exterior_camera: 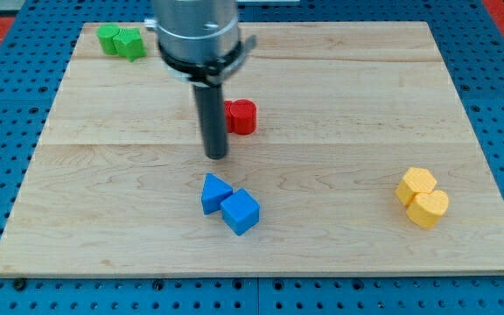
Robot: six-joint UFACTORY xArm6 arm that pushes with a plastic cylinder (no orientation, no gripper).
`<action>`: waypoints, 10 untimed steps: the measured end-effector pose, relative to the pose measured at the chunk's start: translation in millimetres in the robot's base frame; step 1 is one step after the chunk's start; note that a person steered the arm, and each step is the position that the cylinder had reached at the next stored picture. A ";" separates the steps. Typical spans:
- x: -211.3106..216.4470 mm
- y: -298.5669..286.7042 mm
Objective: Move the blue cube to the bottom of the green blocks
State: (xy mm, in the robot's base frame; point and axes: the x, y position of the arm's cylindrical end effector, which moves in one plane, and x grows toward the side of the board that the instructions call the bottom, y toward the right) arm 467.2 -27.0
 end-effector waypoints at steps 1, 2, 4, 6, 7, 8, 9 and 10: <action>42.4 77.4; 84.2 49.4; 97.6 -70.6; 33.1 -144.1; 23.7 -124.6; 71.1 -83.2; 29.0 -75.1; -11.5 -134.7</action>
State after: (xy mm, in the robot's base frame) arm 455.7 -161.7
